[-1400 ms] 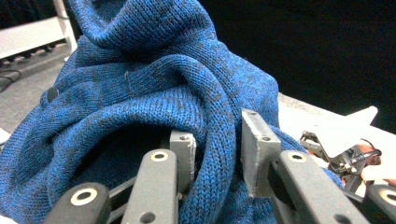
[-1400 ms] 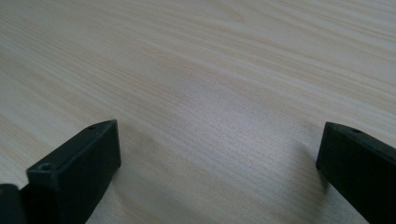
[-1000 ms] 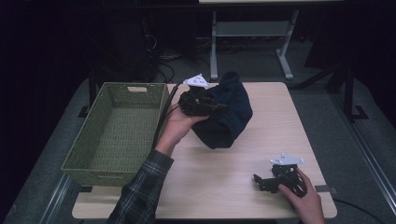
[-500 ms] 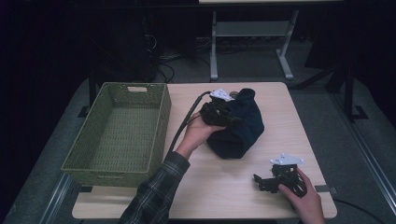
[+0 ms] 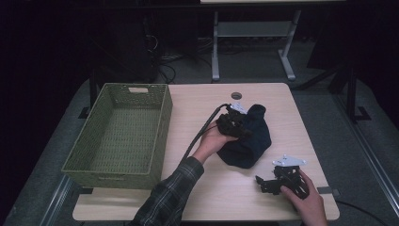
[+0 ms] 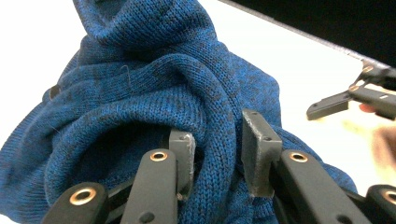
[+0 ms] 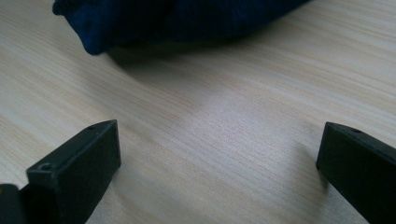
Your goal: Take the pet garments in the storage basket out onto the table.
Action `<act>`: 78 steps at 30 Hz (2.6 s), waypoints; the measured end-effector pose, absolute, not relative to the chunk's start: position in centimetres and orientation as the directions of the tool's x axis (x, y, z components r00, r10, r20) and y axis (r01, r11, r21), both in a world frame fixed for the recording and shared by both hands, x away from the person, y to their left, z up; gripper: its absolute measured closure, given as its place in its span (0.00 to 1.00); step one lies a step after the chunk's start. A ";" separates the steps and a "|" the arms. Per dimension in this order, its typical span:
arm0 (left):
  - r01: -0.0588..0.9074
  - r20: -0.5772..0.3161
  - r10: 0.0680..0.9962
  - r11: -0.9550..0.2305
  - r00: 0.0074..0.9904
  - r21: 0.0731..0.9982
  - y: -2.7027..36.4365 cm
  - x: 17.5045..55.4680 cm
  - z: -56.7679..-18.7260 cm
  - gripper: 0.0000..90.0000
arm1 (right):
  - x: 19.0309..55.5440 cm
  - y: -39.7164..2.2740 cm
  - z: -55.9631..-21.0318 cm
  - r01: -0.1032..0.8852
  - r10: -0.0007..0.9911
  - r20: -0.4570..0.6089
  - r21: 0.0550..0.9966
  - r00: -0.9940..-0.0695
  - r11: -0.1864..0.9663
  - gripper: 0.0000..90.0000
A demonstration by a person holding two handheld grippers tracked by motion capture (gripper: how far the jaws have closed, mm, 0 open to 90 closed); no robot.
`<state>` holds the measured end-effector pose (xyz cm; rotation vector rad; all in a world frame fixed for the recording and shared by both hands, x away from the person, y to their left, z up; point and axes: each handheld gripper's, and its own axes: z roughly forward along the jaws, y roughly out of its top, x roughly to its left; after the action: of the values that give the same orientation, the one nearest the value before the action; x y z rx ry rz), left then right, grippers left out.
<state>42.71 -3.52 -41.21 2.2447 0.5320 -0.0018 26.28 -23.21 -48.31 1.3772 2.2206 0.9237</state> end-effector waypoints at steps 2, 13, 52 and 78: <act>0.377 -0.170 0.375 -0.595 0.911 0.709 -4.0 42.8 -42.0 0.75 | 26.3 -23.2 -48.3 0.651 0.891 0.032 0.695 -0.454 0.306 0.00; 0.383 -0.143 0.398 -0.630 0.906 0.676 -5.3 43.3 -44.4 0.65 | 26.3 -23.2 -48.3 0.653 0.891 0.035 0.693 -0.452 0.305 0.00; 0.357 -0.080 0.464 -0.549 0.882 0.756 1.6 40.5 -39.0 0.14 | 26.2 -23.2 -48.3 0.655 0.892 0.037 0.693 -0.451 0.302 0.00; 0.375 -0.071 0.525 -0.500 0.848 0.781 8.1 34.8 -39.5 0.14 | 26.3 -23.2 -48.3 0.647 0.888 0.028 0.696 -0.459 0.312 0.00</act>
<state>34.75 8.07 -39.51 2.1528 0.6530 0.2200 26.31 -23.24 -48.32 1.3719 2.2241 0.9234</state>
